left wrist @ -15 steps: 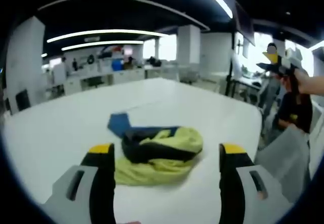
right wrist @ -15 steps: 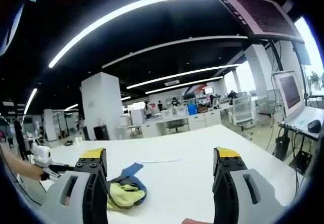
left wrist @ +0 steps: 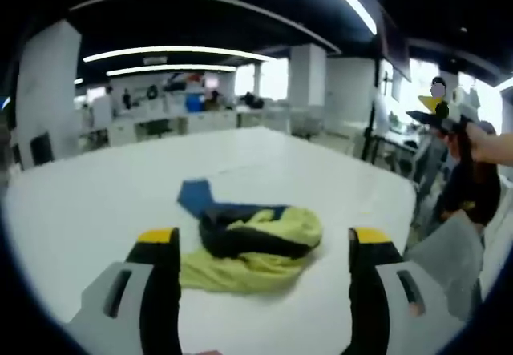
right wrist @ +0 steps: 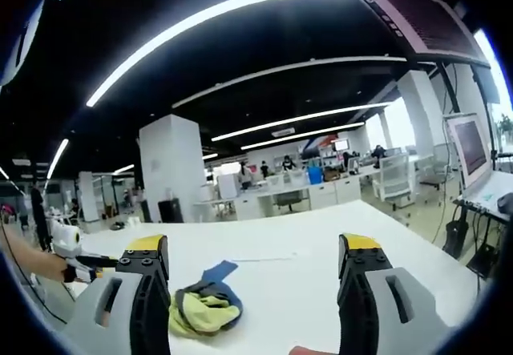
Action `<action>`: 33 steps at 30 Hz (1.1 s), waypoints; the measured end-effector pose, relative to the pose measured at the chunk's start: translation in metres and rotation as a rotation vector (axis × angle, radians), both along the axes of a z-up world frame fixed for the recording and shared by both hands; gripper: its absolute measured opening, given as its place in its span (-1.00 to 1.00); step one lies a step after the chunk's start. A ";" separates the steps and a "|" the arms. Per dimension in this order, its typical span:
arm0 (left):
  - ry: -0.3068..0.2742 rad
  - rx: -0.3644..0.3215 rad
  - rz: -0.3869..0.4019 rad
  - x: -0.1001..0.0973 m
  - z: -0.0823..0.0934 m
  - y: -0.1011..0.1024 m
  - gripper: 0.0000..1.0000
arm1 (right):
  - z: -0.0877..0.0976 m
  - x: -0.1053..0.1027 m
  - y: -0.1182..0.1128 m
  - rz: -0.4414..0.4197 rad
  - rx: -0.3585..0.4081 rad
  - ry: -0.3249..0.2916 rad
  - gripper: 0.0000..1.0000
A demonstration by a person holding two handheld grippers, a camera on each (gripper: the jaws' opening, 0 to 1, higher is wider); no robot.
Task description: Fold the garment on the visible template until the final outline fits inside the template.
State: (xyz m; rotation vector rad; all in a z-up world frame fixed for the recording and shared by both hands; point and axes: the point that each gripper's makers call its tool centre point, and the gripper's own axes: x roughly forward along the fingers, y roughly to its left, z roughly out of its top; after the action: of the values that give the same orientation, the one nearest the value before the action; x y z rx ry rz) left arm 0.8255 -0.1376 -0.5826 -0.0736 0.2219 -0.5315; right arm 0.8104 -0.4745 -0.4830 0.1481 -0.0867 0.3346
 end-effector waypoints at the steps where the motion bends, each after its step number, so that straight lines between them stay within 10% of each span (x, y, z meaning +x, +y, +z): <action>1: -0.051 -0.073 0.042 -0.005 0.019 0.005 0.70 | 0.003 -0.002 0.003 0.008 -0.016 -0.017 0.75; 27: -0.057 -0.040 0.152 -0.028 0.027 0.040 0.69 | -0.006 0.005 0.023 0.059 -0.018 0.010 0.74; 33: 0.066 0.108 0.120 -0.033 -0.004 0.042 0.70 | -0.064 0.004 0.045 0.156 -0.241 0.235 0.71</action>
State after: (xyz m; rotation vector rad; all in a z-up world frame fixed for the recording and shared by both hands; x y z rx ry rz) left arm 0.7926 -0.0959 -0.5865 0.0007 0.3088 -0.3967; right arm 0.8145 -0.4291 -0.5466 -0.0462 0.1981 0.4775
